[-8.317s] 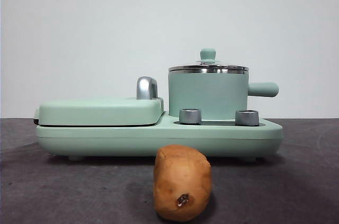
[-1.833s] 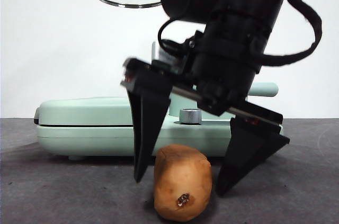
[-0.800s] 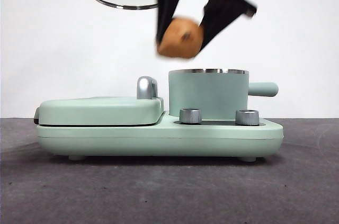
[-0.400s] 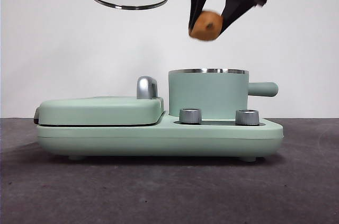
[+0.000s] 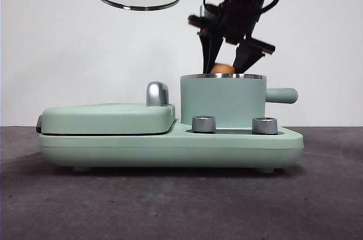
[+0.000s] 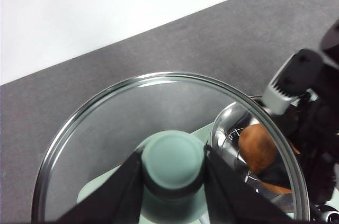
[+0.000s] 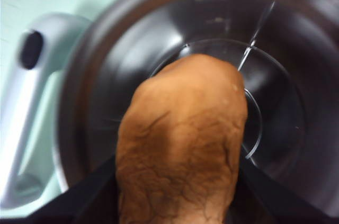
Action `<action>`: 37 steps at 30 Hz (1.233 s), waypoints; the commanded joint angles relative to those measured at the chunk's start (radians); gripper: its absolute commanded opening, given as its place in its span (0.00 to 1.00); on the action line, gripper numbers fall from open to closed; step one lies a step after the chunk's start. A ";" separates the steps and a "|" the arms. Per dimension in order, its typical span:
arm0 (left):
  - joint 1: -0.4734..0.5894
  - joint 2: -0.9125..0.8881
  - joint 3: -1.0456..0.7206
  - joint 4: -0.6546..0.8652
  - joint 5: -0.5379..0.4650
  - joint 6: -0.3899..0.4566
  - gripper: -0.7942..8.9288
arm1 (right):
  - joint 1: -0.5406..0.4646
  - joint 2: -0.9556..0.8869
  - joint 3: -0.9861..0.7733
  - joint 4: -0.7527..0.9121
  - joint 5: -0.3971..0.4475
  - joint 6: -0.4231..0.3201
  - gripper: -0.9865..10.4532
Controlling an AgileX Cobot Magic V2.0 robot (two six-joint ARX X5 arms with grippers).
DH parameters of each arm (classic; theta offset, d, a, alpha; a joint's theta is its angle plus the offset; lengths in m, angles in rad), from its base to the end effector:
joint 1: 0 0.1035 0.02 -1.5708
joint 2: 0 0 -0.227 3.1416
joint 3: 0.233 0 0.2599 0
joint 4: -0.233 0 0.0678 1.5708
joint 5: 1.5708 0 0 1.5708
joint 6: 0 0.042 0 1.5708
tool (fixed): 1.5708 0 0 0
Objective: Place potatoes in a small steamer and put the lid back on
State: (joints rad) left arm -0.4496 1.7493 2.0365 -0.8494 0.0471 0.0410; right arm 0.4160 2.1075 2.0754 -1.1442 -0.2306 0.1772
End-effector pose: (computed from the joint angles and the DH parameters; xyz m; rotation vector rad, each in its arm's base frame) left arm 0.3402 -0.1664 0.3976 0.1526 0.5467 -0.4950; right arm 0.3917 0.1836 0.2501 0.0401 1.2349 0.4615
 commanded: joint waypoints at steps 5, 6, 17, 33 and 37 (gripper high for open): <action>-0.005 0.002 0.030 0.026 0.001 0.003 0.10 | 0.006 0.031 0.029 0.006 0.018 -0.028 0.24; -0.005 0.002 0.030 0.025 0.001 0.003 0.10 | 0.006 0.031 0.029 0.006 0.033 -0.029 0.24; -0.009 0.002 0.030 0.011 0.001 -0.005 0.10 | 0.013 0.033 0.029 -0.031 0.052 -0.028 0.31; -0.053 0.002 0.030 0.011 0.000 -0.011 0.10 | 0.021 -0.111 0.067 -0.159 0.111 -0.031 0.46; -0.071 0.002 0.030 0.011 0.001 -0.011 0.10 | 0.023 -0.244 0.066 -0.202 0.163 -0.031 0.46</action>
State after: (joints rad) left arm -0.5110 1.7493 2.0365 -0.8658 0.0471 0.0338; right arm 0.4313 1.8774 2.1094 -1.3334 -0.0742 0.1555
